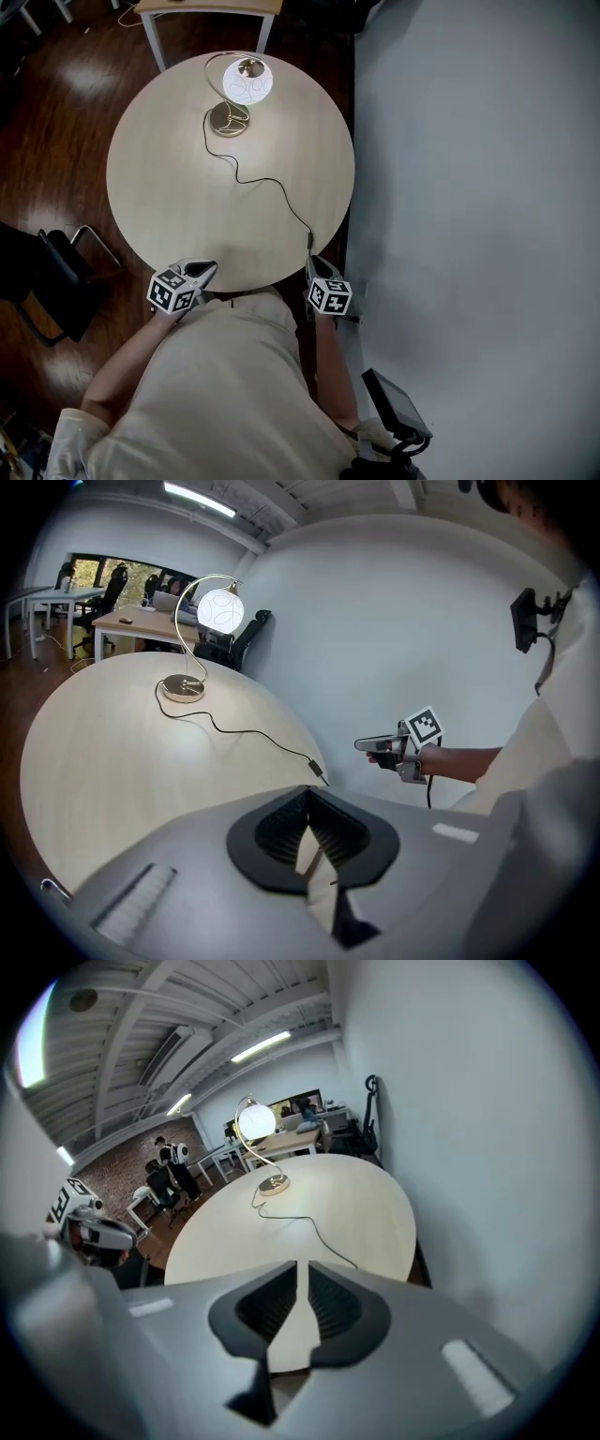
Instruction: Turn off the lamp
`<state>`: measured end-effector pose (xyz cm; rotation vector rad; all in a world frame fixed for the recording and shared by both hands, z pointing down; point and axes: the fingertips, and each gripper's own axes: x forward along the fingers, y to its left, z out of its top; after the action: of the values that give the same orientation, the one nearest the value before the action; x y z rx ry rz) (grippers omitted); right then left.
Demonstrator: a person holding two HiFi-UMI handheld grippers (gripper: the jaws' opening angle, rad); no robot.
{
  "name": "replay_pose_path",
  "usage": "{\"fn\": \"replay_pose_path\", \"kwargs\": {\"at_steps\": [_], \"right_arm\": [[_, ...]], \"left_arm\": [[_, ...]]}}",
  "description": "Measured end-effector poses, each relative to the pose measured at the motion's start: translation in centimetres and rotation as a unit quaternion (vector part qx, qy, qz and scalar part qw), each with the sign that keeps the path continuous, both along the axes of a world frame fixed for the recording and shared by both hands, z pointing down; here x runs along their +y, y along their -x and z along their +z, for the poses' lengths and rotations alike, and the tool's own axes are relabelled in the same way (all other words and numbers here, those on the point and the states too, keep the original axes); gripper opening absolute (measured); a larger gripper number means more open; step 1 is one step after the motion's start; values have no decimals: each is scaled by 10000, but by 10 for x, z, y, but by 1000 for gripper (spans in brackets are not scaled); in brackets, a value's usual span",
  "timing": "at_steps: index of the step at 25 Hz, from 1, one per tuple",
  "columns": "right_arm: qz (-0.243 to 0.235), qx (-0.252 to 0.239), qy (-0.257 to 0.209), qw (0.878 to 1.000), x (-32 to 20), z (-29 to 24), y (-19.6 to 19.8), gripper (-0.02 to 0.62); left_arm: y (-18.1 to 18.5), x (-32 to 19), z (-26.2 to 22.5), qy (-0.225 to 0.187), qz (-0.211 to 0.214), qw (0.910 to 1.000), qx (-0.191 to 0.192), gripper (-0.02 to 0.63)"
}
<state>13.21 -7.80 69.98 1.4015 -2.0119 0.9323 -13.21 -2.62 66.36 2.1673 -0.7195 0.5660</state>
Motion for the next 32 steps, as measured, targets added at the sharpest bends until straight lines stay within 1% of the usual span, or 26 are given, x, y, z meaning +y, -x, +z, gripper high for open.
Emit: {"fn": "replay_pose_path", "kwargs": {"at_steps": [3,7,8,10,13,19,26,32], "right_arm": [[-224,210,150,9994,-13,20,-14,38],[-491,502,402,9967,-24,52,-27,40],[-539,555,471,9959,-26,61,-29,50],[-630,599,611,9943,-29,77,-33,95],[-728,561,772,9928,-34,98,-35,102],[-633,469,1085,9910,-42,133,-41,101],[-584,488,1239,9894,-48,164,-46,102],[-668,512,1312,9878,-50,178,-44,106]], "left_arm": [[-12,-11,4,101,-72,9998,-143,3],[-28,-25,4,139,-212,9993,-282,3],[-31,-27,4,149,-244,9991,-320,3],[-35,-28,4,188,-315,9986,-393,3],[-39,-26,8,280,-425,9974,-503,3],[-43,-18,7,424,-621,9946,-713,3],[-39,-11,3,499,-805,9913,-913,3],[-35,-7,2,527,-1024,9884,-992,3]]}}
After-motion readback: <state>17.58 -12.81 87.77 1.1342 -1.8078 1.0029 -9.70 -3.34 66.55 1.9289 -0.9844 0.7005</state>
